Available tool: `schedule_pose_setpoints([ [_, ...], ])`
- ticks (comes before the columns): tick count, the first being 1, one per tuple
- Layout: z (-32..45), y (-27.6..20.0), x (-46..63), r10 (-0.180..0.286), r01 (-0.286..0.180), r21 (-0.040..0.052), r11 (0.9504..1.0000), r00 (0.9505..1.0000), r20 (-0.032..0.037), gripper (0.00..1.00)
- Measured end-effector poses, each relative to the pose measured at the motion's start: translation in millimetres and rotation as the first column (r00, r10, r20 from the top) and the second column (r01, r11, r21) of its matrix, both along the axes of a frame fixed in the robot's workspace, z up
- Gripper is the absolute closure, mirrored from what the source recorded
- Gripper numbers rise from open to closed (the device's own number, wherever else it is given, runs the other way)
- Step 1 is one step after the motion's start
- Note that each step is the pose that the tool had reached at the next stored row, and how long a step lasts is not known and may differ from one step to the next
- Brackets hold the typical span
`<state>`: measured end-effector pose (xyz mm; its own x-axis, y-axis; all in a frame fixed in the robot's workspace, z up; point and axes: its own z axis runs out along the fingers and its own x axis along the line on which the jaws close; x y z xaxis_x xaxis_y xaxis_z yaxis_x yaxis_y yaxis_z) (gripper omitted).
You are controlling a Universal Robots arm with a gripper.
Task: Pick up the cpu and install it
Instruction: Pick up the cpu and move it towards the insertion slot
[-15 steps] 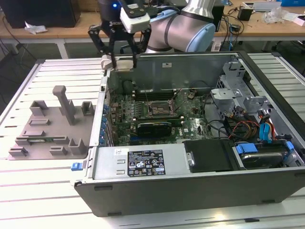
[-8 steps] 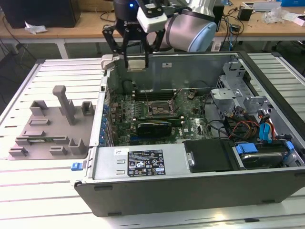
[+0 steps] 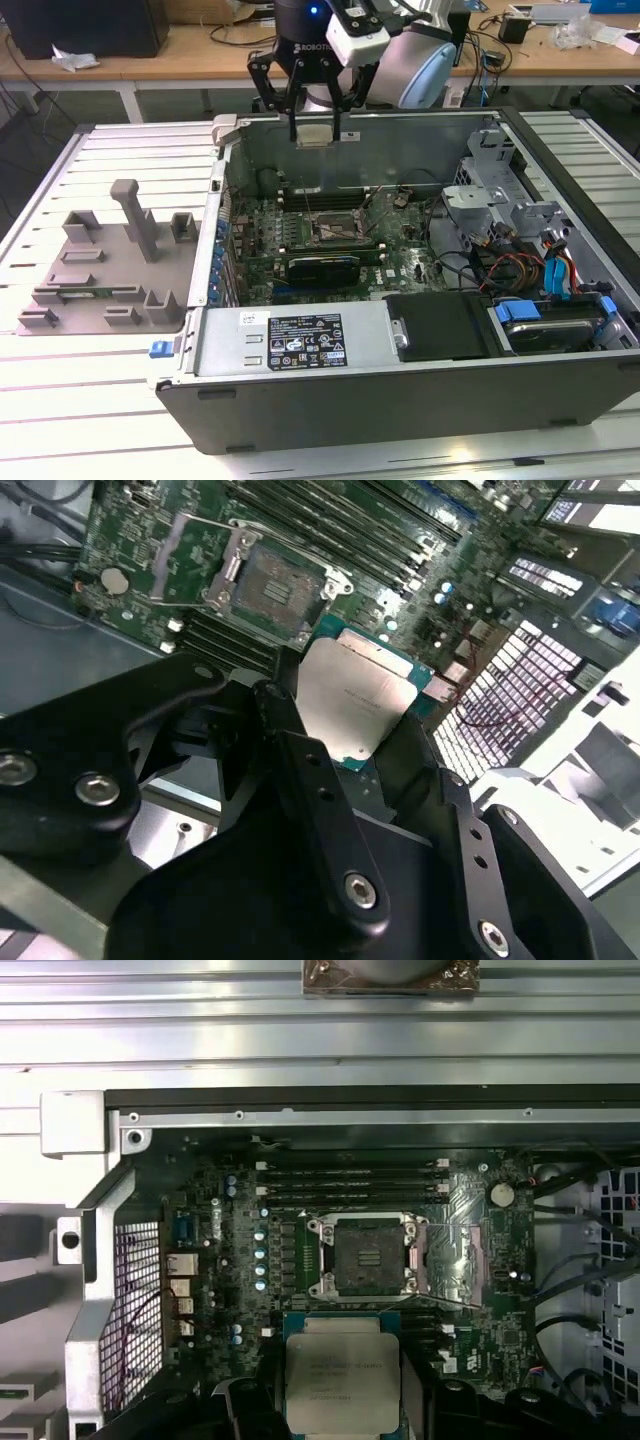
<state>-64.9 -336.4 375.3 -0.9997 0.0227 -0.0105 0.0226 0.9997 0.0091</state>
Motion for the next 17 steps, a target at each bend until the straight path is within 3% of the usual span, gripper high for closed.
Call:
schedule_pose_setpoints([
  [9,-1.6,0.1,0.9,0.000,0.000,0.0022,1.0000,1.0000,0.0033,0.45],
  [17,-12.3,-0.3,9.3,0.000,0.000,0.0033,1.0000,1.0000,0.0041,0.45],
])
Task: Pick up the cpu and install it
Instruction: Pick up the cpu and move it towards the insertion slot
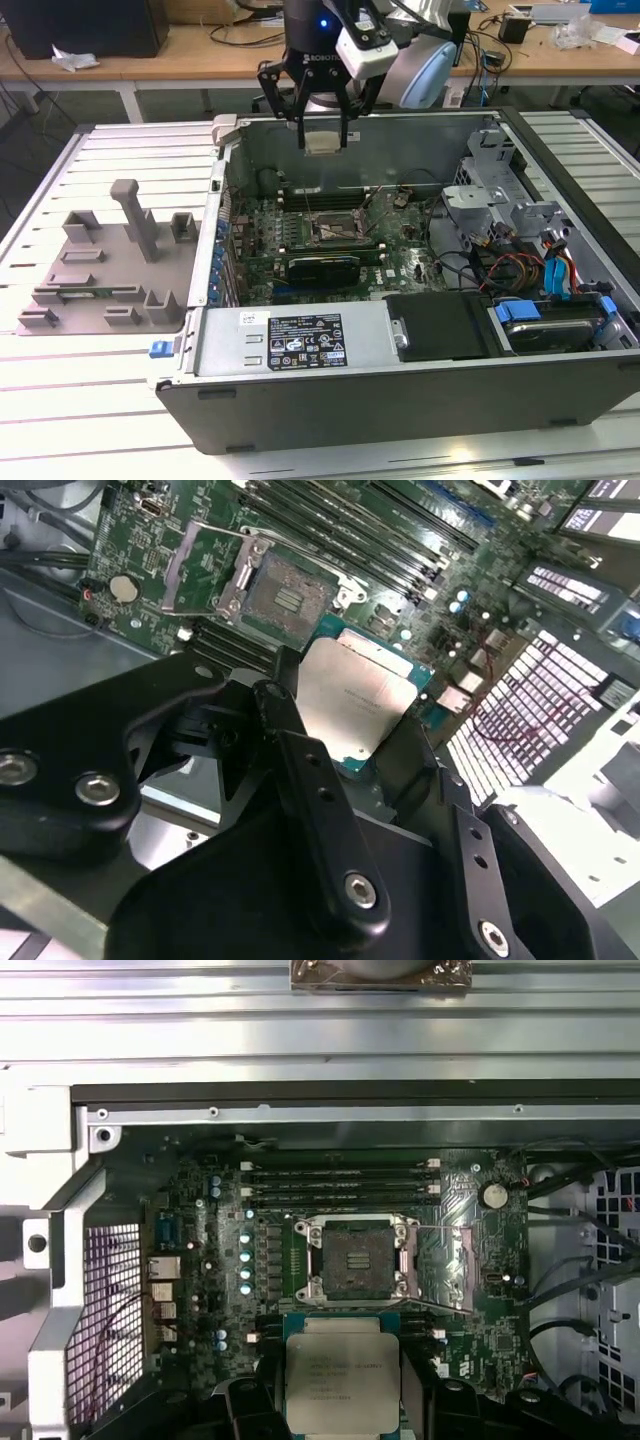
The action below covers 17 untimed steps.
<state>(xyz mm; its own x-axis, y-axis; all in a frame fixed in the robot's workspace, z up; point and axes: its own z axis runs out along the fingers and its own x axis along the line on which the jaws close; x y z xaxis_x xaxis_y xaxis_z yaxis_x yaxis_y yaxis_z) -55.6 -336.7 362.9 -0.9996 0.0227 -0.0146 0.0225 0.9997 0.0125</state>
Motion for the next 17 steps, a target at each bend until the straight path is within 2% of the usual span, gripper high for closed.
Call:
schedule_pose_setpoints([
  [17,-38.0,-2.7,15.3,0.000,0.000,-0.0001,1.0000,1.0000,0.0000,0.45],
])
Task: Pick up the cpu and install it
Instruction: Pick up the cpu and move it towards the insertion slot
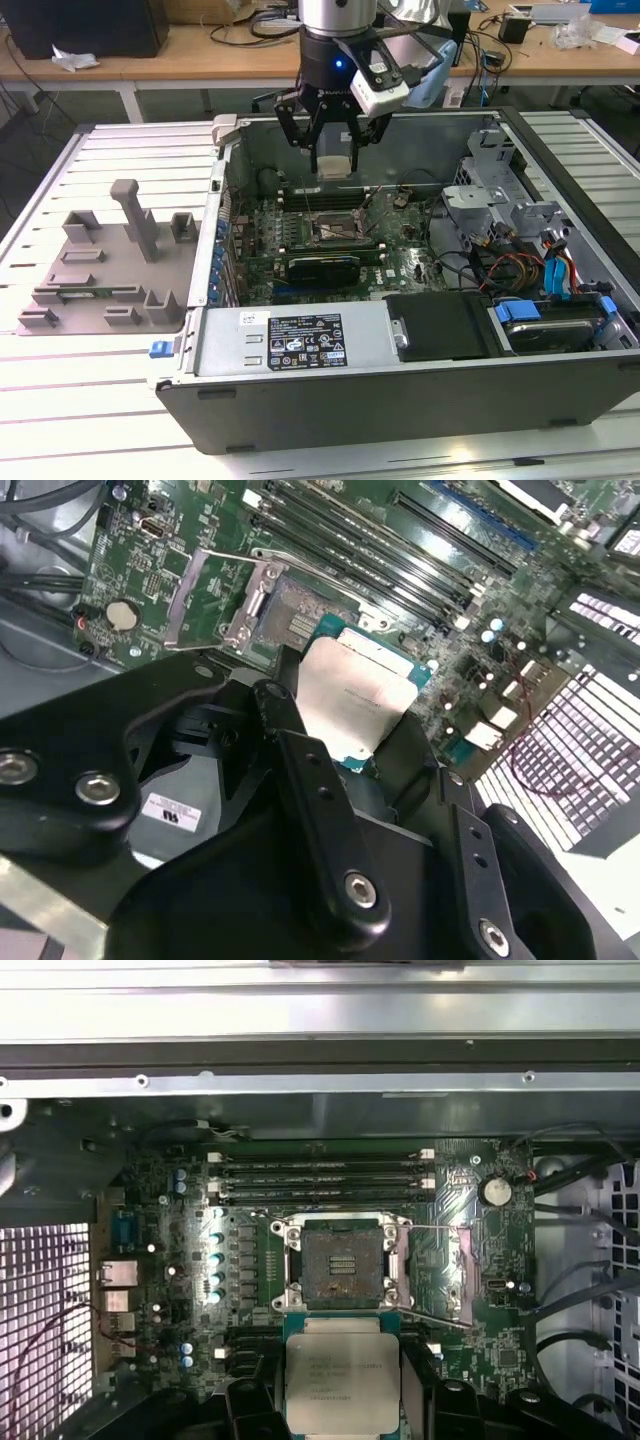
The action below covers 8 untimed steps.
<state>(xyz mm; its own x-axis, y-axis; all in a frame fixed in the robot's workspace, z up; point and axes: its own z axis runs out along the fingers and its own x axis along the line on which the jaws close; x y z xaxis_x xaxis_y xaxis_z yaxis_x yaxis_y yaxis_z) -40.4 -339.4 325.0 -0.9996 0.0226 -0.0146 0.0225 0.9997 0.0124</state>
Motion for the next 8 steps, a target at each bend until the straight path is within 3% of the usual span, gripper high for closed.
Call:
schedule_pose_setpoints([
  [8,-20.7,-0.6,5.7,0.000,0.000,-0.0001,1.0000,1.0000,-0.0001,0.45],
])
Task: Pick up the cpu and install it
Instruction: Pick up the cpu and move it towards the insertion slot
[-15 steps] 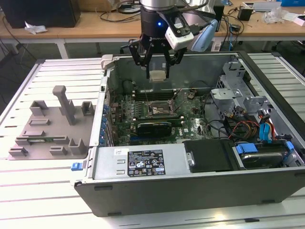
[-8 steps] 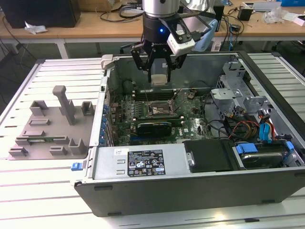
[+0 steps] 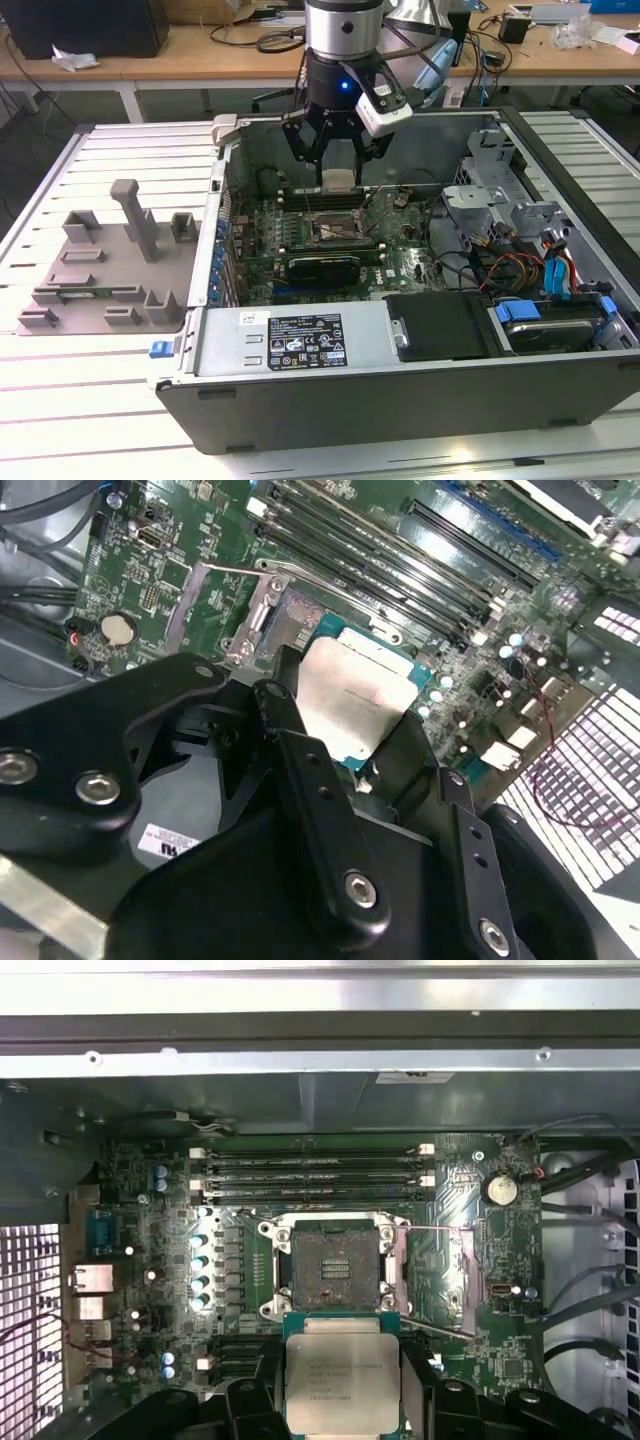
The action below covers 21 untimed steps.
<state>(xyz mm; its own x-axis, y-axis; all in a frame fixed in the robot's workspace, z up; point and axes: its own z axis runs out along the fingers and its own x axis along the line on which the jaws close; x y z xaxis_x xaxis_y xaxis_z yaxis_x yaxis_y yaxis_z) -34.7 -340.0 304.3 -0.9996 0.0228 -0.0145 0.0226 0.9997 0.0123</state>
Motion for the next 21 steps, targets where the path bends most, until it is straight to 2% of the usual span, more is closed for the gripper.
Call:
schedule_pose_setpoints([
  [4,-9.7,0.0,0.1,0.001,-0.001,0.0012,1.0000,1.0000,0.0001,0.45],
  [6,-17.9,1.1,0.0,0.005,-0.005,0.0011,1.0000,1.0000,0.0000,0.45],
  [8,-22.4,2.1,0.1,0.011,-0.011,0.0012,0.9999,0.9999,0.0001,0.45],
  [14,-40.4,8.7,0.1,0.045,-0.045,0.0011,0.9990,0.9990,0.0001,0.45],
  [19,-48.2,12.8,0.3,0.052,-0.052,0.0013,0.9986,0.9986,-0.0001,0.45],
  [21,-51.3,14.3,2.3,0.052,-0.052,0.0009,0.9986,0.9986,-0.0028,0.45],
])
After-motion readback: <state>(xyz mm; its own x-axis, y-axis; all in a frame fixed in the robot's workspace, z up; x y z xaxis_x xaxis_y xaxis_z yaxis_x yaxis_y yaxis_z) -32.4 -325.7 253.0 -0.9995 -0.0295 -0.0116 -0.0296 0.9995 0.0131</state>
